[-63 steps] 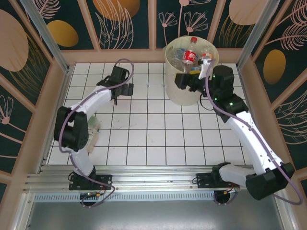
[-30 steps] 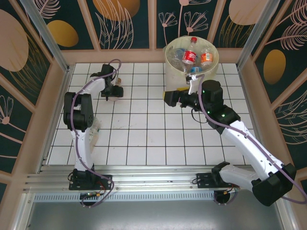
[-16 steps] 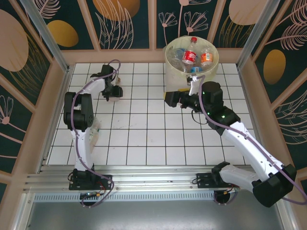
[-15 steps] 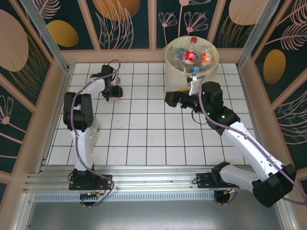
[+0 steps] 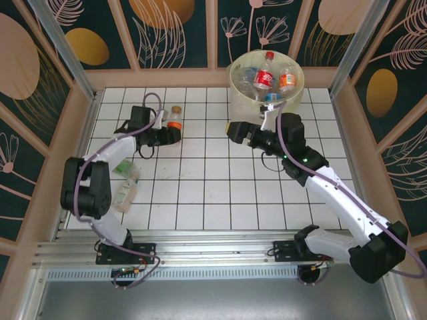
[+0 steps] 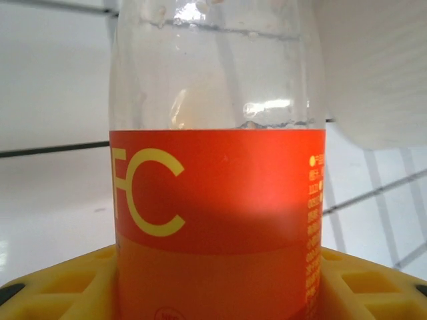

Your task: Put the plastic bottles in the bin

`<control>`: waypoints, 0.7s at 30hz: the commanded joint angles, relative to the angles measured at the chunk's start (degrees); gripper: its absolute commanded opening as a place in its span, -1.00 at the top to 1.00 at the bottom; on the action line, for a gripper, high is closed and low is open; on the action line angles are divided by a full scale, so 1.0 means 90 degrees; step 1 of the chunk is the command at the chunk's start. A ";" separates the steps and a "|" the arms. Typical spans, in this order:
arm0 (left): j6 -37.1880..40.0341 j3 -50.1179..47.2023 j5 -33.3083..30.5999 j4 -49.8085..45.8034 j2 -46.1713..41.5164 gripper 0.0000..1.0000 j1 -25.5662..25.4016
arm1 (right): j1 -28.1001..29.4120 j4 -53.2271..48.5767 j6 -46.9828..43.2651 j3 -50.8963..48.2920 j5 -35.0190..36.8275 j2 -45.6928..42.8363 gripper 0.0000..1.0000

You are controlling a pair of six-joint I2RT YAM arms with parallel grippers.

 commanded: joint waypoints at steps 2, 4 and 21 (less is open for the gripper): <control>-0.0178 -0.0588 0.0815 0.1568 -0.0933 -0.15 -0.0488 | 0.0122 0.0580 0.0461 0.0028 -0.0583 0.0228 -0.94; -0.0271 -0.0957 0.1017 0.2055 -0.1323 -0.16 -0.0657 | 0.0204 0.0625 0.0472 0.0117 -0.0608 0.0380 -0.94; -0.0658 -0.1717 0.1688 0.3130 -0.2276 -0.19 -0.1552 | 0.0554 0.1289 0.0351 0.0667 -0.1268 0.1462 -0.87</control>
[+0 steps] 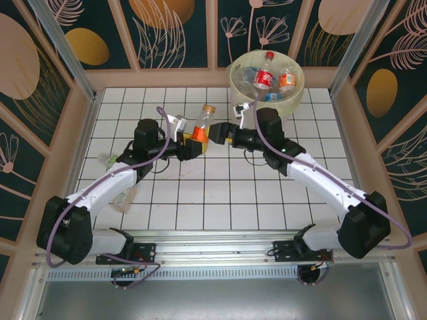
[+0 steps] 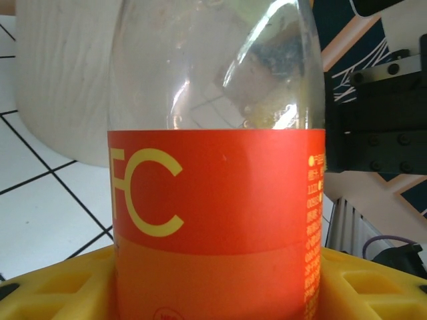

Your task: Put the plastic bottles in the bin

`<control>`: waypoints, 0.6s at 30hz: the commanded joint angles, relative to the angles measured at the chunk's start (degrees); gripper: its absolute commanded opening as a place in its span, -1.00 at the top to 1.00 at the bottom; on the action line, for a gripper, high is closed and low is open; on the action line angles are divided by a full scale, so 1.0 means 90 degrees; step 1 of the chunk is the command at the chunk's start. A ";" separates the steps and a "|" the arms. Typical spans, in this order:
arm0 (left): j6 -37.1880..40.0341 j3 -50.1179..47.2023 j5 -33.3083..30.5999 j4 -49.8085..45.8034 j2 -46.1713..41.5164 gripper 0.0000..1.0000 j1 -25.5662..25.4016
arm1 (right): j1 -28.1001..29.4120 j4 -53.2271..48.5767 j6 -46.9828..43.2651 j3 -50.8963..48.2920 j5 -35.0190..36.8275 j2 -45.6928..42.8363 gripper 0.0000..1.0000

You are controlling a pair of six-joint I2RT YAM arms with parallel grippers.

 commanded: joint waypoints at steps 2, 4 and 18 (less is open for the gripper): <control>-0.0244 -0.0058 0.0183 0.0615 -0.0124 -0.19 -0.0180 | 0.0110 0.0484 0.0026 0.0315 -0.0126 0.0189 -0.84; -0.0279 -0.0052 0.0151 0.0669 -0.0097 -0.19 -0.0255 | 0.0149 0.0531 0.0047 0.0384 -0.0174 0.0299 -0.80; -0.0543 -0.0105 0.0173 0.0947 -0.0049 -0.19 -0.0433 | 0.0251 0.0525 -0.0014 0.0589 0.0003 0.0602 -0.29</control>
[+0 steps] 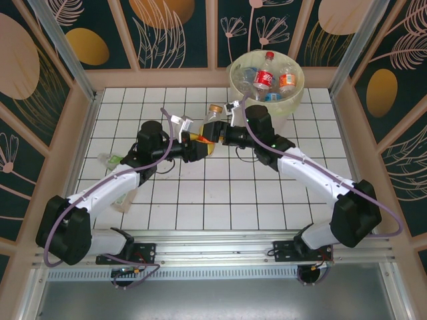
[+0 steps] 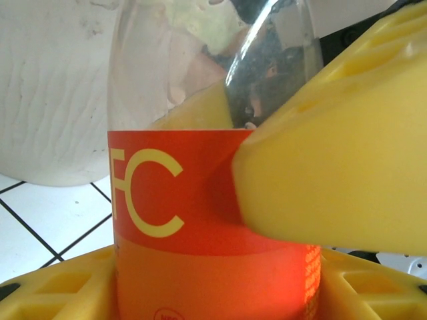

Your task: Put the plastic bottles in the bin

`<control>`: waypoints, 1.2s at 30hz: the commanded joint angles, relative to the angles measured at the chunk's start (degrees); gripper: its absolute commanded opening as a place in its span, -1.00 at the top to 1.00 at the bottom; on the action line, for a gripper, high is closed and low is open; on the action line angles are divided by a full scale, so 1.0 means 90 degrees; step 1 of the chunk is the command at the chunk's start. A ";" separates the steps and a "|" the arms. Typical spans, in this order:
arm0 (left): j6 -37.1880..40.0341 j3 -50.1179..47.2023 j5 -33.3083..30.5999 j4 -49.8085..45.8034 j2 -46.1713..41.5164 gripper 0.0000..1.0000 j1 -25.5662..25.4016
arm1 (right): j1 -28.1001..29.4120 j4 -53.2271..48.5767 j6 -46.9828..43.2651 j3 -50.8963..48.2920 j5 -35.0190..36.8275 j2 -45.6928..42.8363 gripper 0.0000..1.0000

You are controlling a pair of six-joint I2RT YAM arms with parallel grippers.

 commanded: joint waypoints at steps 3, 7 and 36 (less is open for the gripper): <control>-0.0091 -0.0065 0.0011 0.0307 -0.0013 -0.18 -0.0045 | 0.0080 0.0249 0.0006 0.0251 -0.0026 -0.0018 -0.15; -0.0134 -0.0027 -0.0015 0.0304 0.0096 -0.18 -0.0044 | 0.0090 0.0210 -0.0018 0.0259 0.0005 -0.0048 -0.02; 0.0649 0.0348 -0.0876 -0.1861 -0.1520 -0.97 -0.0055 | -0.0640 -0.2075 -0.2291 0.2308 0.3166 -0.0965 0.05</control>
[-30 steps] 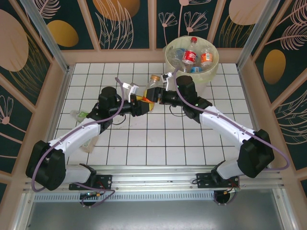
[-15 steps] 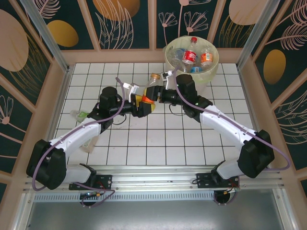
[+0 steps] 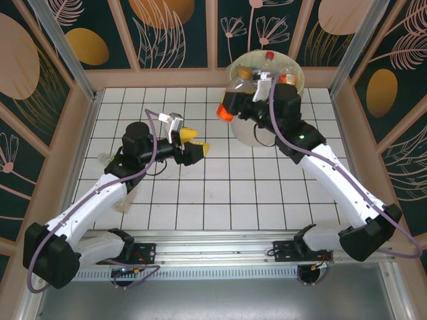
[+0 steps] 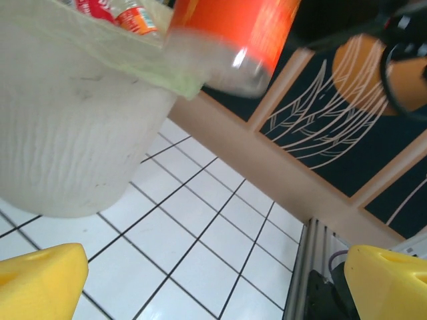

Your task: Put the plastic bottles in the bin

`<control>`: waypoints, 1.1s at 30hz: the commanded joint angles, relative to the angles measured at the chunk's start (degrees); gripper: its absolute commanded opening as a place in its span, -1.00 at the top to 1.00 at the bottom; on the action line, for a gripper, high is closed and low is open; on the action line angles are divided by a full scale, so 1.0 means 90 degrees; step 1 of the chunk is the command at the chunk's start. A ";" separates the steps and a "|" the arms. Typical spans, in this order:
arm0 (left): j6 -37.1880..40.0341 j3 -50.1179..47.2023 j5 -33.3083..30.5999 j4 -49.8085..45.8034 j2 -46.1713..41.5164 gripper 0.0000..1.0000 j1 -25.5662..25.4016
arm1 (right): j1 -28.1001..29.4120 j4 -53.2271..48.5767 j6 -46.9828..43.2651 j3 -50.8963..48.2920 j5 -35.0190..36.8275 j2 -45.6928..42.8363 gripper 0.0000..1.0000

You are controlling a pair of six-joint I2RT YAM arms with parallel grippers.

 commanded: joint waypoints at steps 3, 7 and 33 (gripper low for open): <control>0.0401 0.0169 -0.0754 -0.1240 -0.0423 -0.97 -0.0038 | -0.0674 -0.0394 -0.0681 0.0709 0.0671 -0.0006 0.05; 0.0484 0.0103 -0.0929 -0.1626 -0.0611 -0.97 -0.0042 | -0.1343 -0.0488 -0.0553 0.1320 0.0227 0.0389 0.05; 0.0893 -0.0291 -0.1610 -0.2499 -0.1282 -0.97 -0.0042 | -0.2547 -0.0190 0.2328 0.4311 -0.1955 0.4288 0.07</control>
